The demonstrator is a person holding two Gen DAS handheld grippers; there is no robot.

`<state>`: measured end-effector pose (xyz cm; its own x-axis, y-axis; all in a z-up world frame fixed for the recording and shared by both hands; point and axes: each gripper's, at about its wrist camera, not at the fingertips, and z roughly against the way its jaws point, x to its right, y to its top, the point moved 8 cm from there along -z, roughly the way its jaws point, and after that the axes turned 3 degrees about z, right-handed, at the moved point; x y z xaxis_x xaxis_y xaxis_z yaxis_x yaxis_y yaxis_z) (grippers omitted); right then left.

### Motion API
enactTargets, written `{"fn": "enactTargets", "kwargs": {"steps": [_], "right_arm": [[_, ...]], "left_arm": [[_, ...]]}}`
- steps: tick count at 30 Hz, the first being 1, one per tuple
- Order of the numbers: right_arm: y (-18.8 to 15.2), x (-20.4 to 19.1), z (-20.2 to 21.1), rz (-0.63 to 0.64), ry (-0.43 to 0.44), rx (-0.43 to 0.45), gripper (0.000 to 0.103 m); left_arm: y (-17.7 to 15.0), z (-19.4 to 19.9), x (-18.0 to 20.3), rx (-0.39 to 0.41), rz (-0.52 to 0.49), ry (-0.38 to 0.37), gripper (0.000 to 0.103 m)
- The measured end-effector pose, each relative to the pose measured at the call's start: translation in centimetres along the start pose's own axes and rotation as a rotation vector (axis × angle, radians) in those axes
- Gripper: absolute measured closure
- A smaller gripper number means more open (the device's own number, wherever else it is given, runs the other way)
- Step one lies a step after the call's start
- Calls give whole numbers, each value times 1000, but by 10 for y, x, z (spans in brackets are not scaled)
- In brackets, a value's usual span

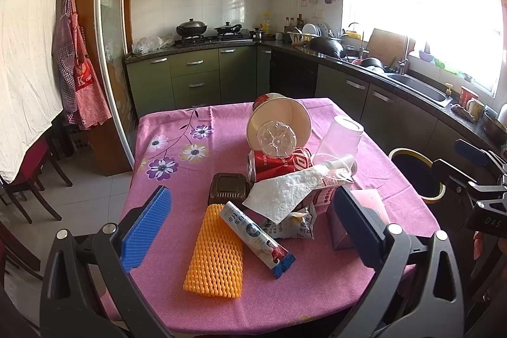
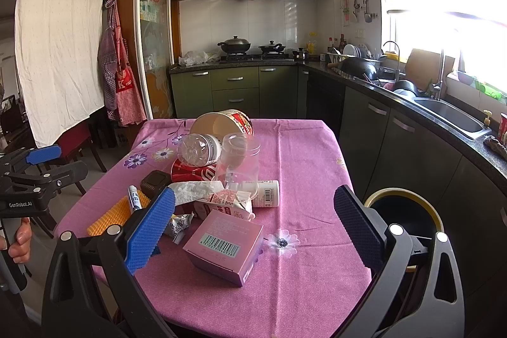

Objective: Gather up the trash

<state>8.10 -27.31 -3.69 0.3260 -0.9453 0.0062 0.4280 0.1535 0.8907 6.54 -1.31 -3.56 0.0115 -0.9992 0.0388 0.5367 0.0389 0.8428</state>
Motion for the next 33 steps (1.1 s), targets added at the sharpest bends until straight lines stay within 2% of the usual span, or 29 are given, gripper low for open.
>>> {"fn": "enactTargets", "kwargs": {"steps": [14, 21, 27, 33], "right_arm": [[-2, 2, -4, -6, -1, -8, 4], [5, 6, -16, 4, 37, -18, 4], [31, 20, -48, 9, 102, -40, 4], [81, 20, -105, 95, 175, -65, 4]], "left_arm": [[-1, -1, 0, -2, -1, -1, 6], [-4, -16, 1, -28, -2, -3, 6], [-5, -35, -5, -65, 17, 3, 6], [1, -55, -14, -88, 41, 29, 6]]}}
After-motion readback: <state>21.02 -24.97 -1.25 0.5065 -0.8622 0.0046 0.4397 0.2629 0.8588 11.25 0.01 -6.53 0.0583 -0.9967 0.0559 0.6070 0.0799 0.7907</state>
